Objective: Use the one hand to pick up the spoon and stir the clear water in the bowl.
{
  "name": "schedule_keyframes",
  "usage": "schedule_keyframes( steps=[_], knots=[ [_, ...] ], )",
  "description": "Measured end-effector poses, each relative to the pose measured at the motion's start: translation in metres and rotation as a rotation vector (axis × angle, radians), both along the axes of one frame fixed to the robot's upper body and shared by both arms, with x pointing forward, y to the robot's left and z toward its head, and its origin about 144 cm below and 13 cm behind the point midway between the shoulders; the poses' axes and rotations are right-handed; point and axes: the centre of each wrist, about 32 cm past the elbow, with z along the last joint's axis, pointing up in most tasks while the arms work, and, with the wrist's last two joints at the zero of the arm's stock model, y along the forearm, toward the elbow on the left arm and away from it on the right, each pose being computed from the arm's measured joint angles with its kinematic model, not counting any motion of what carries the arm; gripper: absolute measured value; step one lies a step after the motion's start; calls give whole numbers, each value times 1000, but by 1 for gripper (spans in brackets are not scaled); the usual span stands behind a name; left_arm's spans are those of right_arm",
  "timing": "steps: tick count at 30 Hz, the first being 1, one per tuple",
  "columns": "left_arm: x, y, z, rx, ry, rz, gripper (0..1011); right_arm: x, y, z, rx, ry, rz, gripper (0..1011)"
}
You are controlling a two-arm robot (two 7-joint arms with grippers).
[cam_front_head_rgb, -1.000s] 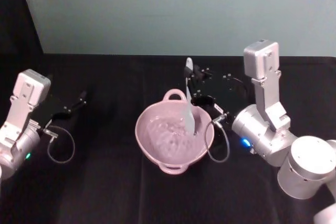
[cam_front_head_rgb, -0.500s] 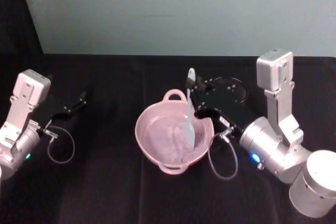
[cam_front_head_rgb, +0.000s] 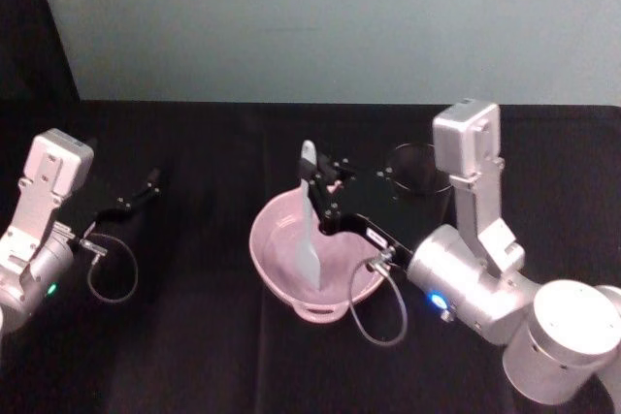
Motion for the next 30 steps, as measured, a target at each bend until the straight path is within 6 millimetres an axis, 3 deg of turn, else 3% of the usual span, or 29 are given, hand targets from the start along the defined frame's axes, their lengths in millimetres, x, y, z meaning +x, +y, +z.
schedule_keyframes(
  steps=[13,22,30],
  knots=[
    [0,0,0,0,0,0,1011,34,20,-7,-8,-34,-37,112],
    [0,0,0,0,0,0,1011,46,10,-7,-16,-44,-109,112],
    [0,0,0,0,0,0,1011,38,-3,-4,-27,-45,-140,112]
  ],
)
